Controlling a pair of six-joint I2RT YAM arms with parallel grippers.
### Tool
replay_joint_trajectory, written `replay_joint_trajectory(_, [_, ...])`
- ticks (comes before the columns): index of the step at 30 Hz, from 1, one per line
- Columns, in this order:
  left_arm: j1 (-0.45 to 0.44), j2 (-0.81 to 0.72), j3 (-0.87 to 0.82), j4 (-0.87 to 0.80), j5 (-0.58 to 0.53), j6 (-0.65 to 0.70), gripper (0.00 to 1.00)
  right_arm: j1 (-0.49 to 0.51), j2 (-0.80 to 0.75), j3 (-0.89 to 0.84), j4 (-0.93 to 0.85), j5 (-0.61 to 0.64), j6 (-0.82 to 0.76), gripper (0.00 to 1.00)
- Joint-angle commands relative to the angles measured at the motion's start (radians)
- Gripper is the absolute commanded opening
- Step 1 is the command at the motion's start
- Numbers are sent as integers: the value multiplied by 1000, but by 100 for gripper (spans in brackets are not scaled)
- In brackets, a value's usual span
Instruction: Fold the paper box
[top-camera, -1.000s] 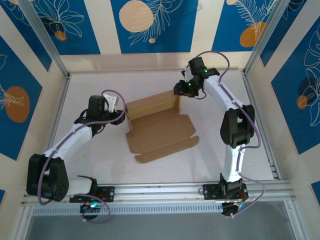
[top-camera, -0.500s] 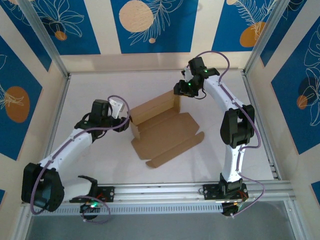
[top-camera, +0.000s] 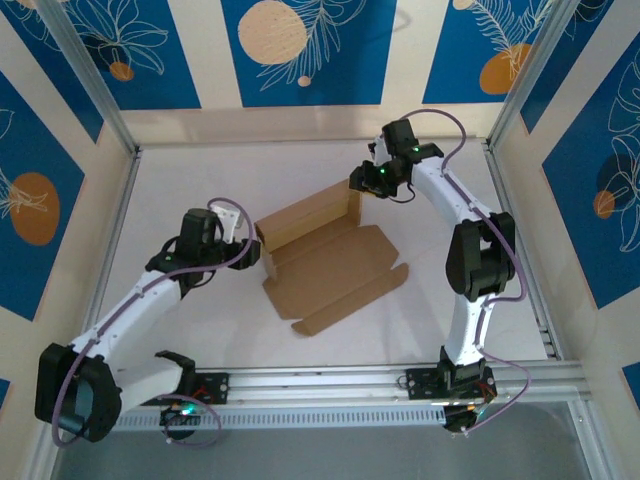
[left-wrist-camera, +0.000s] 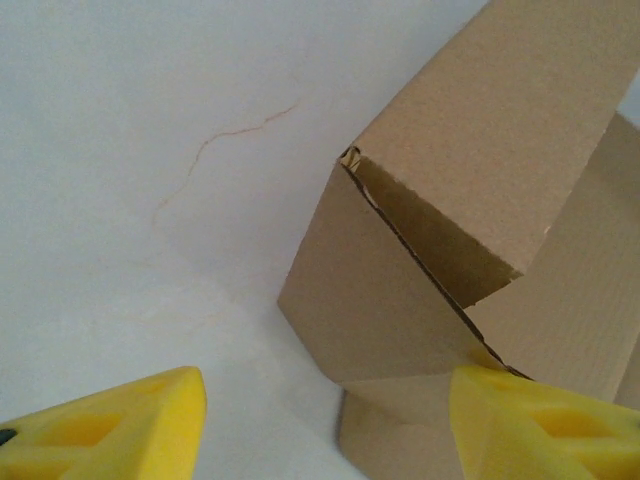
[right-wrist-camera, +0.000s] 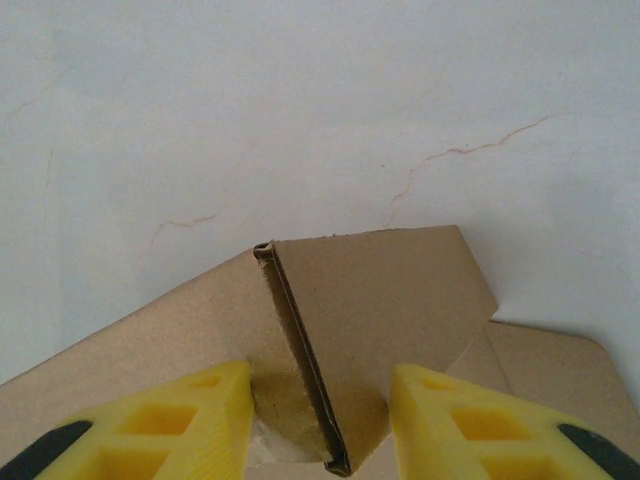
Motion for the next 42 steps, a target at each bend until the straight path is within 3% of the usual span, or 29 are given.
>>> replay_joint_trajectory(1, [-13,-79,-38,84,-22,-162,65,-9,23,-84,-79,88,36,41])
replay_joint_trajectory(5, [-11,-145,-120,205,-83,-301,65,-15,12,-116,-58,71,64,40])
replay_joint_trajectory(13, [-11,-142,-187,416,44,-452,69,-16,10,-113,-67,56,64,39])
replay_joint_trajectory(16, [-11,-143,-176,427,71,-513,77,-13,9,-105,-76,48,67,40])
replay_joint_trajectory(20, [-11,-107,-151,402,101,-571,80,-10,10,-105,-79,49,78,40])
replay_joint_trajectory(27, [-11,26,-114,346,78,-574,76,-8,-1,-103,-91,67,75,40])
replay_joint_trajectory(33, [-11,111,-80,320,67,-550,64,3,-12,-62,-145,123,34,42])
replay_joint_trajectory(39, [-11,147,-18,252,39,-466,59,11,-70,12,-223,261,-36,53])
replay_joint_trajectory(42, [-11,200,45,226,58,-406,55,17,-96,54,-248,254,-105,56])
